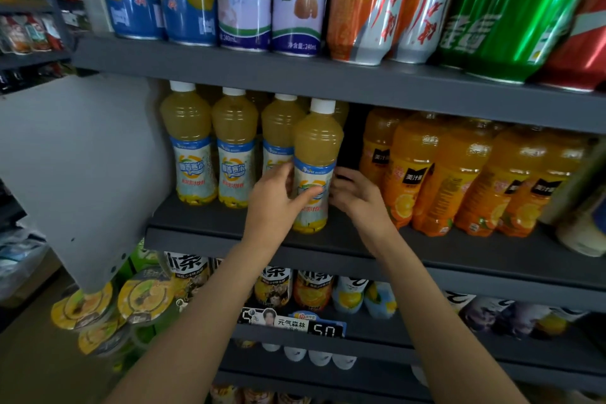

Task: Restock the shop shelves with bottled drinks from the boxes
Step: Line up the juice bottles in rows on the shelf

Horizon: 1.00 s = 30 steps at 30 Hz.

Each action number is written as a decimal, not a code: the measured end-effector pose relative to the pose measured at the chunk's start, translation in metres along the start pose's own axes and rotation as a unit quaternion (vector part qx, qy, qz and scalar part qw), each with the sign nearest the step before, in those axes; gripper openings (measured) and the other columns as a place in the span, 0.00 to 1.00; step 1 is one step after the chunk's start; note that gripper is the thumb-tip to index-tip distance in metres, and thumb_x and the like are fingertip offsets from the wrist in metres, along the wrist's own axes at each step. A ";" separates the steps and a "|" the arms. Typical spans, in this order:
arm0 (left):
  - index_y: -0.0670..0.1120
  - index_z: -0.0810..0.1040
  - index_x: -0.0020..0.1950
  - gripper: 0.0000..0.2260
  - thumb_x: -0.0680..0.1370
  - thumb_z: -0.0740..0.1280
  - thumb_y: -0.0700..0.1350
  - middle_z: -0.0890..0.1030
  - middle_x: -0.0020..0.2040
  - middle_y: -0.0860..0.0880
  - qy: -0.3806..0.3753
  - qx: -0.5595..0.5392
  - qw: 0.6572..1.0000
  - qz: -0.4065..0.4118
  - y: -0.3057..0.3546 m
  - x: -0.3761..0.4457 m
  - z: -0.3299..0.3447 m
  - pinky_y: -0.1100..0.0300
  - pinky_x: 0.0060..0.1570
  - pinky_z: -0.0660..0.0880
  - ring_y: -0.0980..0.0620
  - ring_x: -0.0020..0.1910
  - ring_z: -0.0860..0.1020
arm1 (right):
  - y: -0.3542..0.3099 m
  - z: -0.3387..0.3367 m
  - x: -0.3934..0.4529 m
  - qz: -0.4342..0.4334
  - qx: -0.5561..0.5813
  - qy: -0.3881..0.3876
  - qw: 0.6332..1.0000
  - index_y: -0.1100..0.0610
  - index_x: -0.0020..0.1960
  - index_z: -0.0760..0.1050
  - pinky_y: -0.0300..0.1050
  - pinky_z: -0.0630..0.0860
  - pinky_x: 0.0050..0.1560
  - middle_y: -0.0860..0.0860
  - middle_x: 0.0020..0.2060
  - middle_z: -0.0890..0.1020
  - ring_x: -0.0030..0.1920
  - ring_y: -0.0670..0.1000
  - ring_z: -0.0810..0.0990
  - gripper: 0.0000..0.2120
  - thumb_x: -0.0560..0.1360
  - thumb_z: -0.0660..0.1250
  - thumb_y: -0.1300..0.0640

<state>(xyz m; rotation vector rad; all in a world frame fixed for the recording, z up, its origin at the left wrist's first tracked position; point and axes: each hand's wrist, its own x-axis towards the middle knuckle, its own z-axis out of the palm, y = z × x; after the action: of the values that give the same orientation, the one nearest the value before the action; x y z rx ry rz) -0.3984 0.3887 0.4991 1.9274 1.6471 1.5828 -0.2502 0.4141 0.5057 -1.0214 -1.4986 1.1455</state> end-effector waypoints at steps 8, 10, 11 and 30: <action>0.42 0.70 0.65 0.22 0.74 0.69 0.48 0.76 0.58 0.45 0.075 0.017 0.997 -0.022 -0.001 -0.016 0.008 0.60 0.55 0.73 0.51 0.56 0.75 | -0.003 0.011 0.004 -0.061 -0.254 0.052 0.964 0.61 0.63 0.70 0.37 0.72 0.52 0.55 0.57 0.79 0.57 0.51 0.77 0.25 0.70 0.73 0.58; 0.41 0.69 0.65 0.21 0.75 0.68 0.46 0.74 0.59 0.43 0.115 0.053 0.991 -0.047 -0.009 -0.023 -0.001 0.58 0.56 0.73 0.49 0.58 0.74 | -0.003 0.015 0.008 -0.055 -0.257 0.074 0.962 0.62 0.62 0.70 0.39 0.73 0.51 0.56 0.57 0.79 0.57 0.52 0.77 0.24 0.70 0.73 0.59; 0.40 0.68 0.66 0.22 0.76 0.68 0.45 0.73 0.61 0.42 0.117 0.081 0.988 -0.060 -0.012 -0.023 -0.003 0.56 0.58 0.71 0.47 0.60 0.73 | -0.005 0.017 0.009 -0.050 -0.261 0.083 0.960 0.63 0.61 0.70 0.39 0.73 0.50 0.56 0.56 0.79 0.56 0.52 0.78 0.23 0.70 0.73 0.59; 0.38 0.60 0.71 0.30 0.75 0.68 0.48 0.71 0.63 0.38 0.046 0.219 0.965 -0.135 -0.006 0.003 0.012 0.52 0.55 0.72 0.41 0.63 0.72 | 0.015 0.041 0.002 -0.013 -0.286 0.160 0.945 0.63 0.63 0.67 0.49 0.74 0.60 0.58 0.61 0.75 0.62 0.56 0.74 0.25 0.70 0.72 0.63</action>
<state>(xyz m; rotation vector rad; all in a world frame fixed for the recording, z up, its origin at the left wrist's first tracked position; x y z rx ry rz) -0.3937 0.3989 0.4912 1.7147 2.3446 1.3013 -0.2903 0.4122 0.4872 -1.4895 -1.5996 0.4836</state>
